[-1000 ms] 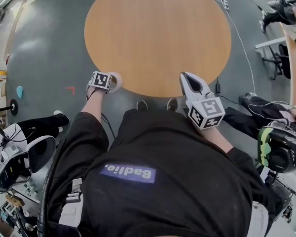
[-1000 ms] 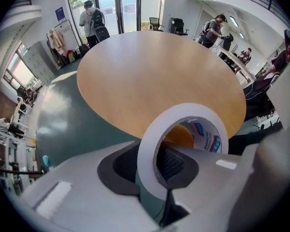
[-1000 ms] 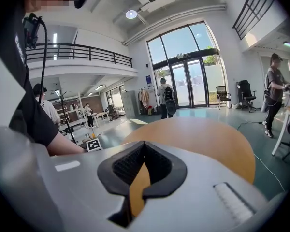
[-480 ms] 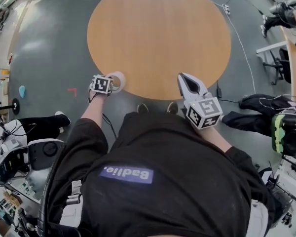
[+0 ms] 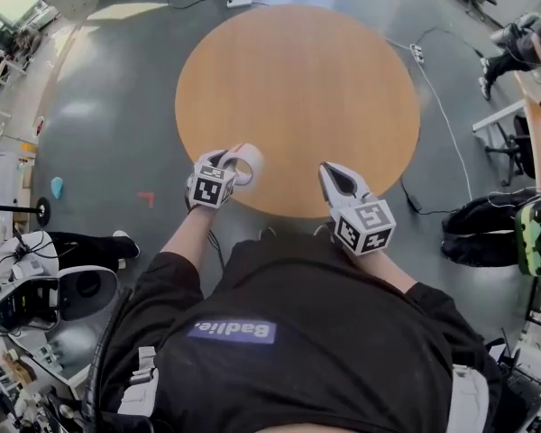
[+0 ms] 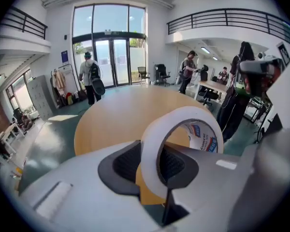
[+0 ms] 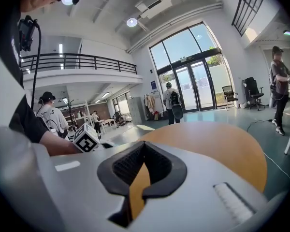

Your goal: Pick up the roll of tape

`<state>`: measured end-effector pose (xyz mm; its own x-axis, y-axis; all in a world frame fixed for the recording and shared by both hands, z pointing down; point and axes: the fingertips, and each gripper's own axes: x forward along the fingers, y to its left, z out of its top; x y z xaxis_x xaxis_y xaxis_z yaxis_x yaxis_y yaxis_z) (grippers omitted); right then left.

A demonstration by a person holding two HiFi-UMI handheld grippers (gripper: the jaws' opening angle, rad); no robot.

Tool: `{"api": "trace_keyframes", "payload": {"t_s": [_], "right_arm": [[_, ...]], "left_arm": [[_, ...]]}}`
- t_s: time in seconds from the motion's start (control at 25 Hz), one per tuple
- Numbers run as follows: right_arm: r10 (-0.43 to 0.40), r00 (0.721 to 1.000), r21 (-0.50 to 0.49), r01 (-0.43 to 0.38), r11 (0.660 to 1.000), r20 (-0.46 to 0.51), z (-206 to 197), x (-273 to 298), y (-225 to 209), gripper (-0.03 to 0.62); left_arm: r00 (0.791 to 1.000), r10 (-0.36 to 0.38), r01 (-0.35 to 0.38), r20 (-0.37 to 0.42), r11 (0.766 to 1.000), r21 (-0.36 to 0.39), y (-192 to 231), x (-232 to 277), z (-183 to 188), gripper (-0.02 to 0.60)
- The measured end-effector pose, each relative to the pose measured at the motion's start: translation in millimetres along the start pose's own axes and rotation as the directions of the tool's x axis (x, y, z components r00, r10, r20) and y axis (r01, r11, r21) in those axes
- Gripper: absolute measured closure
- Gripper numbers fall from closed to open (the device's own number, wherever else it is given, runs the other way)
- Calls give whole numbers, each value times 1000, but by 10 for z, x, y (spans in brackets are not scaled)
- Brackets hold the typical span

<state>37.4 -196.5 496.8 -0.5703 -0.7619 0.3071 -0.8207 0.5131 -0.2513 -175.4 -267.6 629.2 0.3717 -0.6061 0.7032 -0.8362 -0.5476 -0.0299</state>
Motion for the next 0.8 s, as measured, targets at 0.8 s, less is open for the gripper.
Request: {"api": "trace_keyframes", "payload": {"t_s": [0.8], "right_arm": [[119,992,31,-121,992,45,125,-89,-366,589]], "left_arm": [[930,-24,32,366,999,-16,-1180,-845,1531,474]]}}
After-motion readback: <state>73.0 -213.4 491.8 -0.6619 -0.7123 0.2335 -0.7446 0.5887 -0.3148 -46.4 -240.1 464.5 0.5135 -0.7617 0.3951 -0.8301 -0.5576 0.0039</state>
